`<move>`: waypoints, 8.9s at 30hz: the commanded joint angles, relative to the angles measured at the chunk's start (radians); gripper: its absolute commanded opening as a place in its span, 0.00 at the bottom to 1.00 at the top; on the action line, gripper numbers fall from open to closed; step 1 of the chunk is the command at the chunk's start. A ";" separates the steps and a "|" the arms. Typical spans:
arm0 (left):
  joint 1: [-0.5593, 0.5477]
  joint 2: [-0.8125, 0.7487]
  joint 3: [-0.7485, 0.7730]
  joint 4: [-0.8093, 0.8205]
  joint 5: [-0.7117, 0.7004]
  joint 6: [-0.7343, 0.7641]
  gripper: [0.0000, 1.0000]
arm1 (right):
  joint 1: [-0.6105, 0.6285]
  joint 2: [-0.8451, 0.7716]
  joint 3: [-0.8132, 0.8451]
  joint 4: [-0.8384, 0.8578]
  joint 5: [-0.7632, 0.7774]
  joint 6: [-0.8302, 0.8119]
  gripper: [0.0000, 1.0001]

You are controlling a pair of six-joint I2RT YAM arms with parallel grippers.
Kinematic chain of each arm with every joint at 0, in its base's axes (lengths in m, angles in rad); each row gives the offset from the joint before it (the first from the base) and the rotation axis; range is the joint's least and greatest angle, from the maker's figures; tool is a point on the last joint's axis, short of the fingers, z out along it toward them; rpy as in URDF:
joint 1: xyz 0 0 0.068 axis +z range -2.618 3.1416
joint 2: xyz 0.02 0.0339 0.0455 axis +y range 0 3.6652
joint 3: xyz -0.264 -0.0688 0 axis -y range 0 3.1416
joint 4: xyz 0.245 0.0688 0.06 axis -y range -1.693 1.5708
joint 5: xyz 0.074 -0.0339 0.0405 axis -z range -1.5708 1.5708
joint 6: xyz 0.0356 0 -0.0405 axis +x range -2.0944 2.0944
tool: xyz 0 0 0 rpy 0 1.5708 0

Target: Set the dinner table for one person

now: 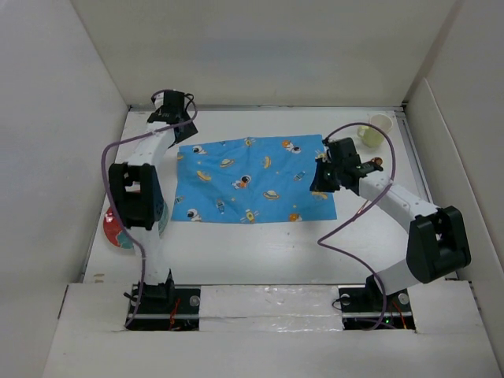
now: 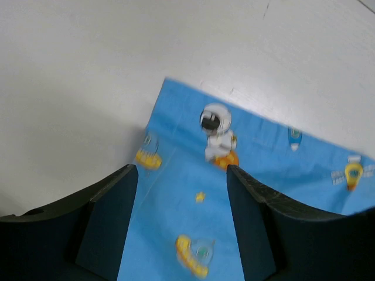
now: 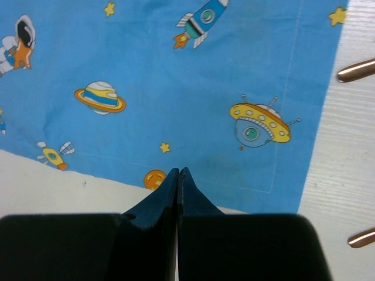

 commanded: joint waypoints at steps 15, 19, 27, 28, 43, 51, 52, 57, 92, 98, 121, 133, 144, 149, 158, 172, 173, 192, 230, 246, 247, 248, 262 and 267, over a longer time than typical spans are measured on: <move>0.053 0.365 0.272 -0.046 0.117 0.079 0.55 | 0.140 0.005 0.042 0.025 -0.011 0.004 0.03; 0.040 0.371 0.250 -0.037 0.153 0.090 0.50 | 0.140 0.032 0.067 0.021 -0.011 -0.001 0.03; 0.031 0.418 0.273 -0.019 0.127 0.067 0.26 | 0.160 0.059 0.080 0.036 -0.011 0.004 0.03; 0.031 0.426 0.282 -0.016 0.106 0.061 0.19 | 0.169 0.060 0.085 0.033 -0.011 -0.001 0.03; 0.051 0.552 0.517 0.044 -0.003 0.072 0.00 | 0.141 0.109 0.175 0.010 0.018 -0.004 0.05; 0.051 0.353 0.399 0.084 -0.011 0.078 0.61 | 0.132 0.065 0.180 0.005 0.035 -0.007 0.16; 0.051 0.351 0.396 0.080 -0.009 0.096 0.63 | 0.118 0.060 0.171 0.034 0.050 0.001 0.20; 0.051 0.438 0.483 -0.064 -0.014 0.134 0.66 | 0.017 0.144 0.239 0.098 0.049 0.029 0.33; 0.051 0.627 0.517 -0.080 0.150 0.072 0.33 | -0.225 0.844 0.940 -0.200 0.078 0.087 0.49; 0.051 0.618 0.482 -0.109 0.076 0.070 0.06 | -0.247 0.797 0.889 -0.186 0.072 0.072 0.50; 0.051 0.561 0.566 0.015 -0.041 0.059 0.03 | -0.265 0.633 0.920 -0.102 -0.040 0.016 0.36; 0.005 0.248 0.482 0.095 0.077 0.055 0.59 | 0.052 0.317 0.573 0.097 -0.206 0.018 0.00; -0.009 -0.695 -0.266 0.256 0.226 -0.117 0.00 | 0.382 0.414 0.519 0.294 -0.376 0.176 0.00; -0.009 -1.032 -0.388 0.012 0.273 -0.186 0.03 | 0.518 0.602 0.667 0.380 -0.402 0.312 0.00; -0.009 -1.281 -0.377 -0.294 0.416 -0.195 0.42 | 0.607 0.878 1.017 0.315 -0.301 0.365 0.40; -0.085 -1.231 -0.201 -0.445 0.447 -0.043 0.48 | 0.673 1.226 1.424 0.222 -0.264 0.453 0.49; -0.096 -1.226 -0.198 -0.453 0.437 -0.040 0.48 | 0.673 1.231 1.421 0.234 -0.269 0.461 0.49; -0.162 -1.262 -0.254 -0.479 0.304 -0.004 0.53 | 0.703 1.310 1.421 0.326 -0.347 0.579 0.33; -0.162 -0.889 -0.235 -0.011 0.152 -0.094 0.51 | 0.049 0.292 0.305 0.561 -0.732 0.437 0.00; -0.162 -0.761 -0.303 0.130 0.226 -0.042 0.51 | -0.023 0.358 0.205 0.644 -0.754 0.440 0.00; -0.162 -0.754 -0.303 0.136 0.226 -0.039 0.51 | -0.023 0.375 0.209 0.645 -0.746 0.441 0.00; -0.162 -0.752 -0.302 0.138 0.226 -0.031 0.51 | -0.023 0.384 0.215 0.648 -0.737 0.444 0.00; -0.162 -0.758 -0.368 0.164 0.246 -0.013 0.51 | -0.034 0.516 0.321 0.546 -0.663 0.391 0.06; -0.162 -0.774 -0.405 0.162 0.242 -0.011 0.51 | -0.034 0.487 0.260 0.467 -0.585 0.339 0.37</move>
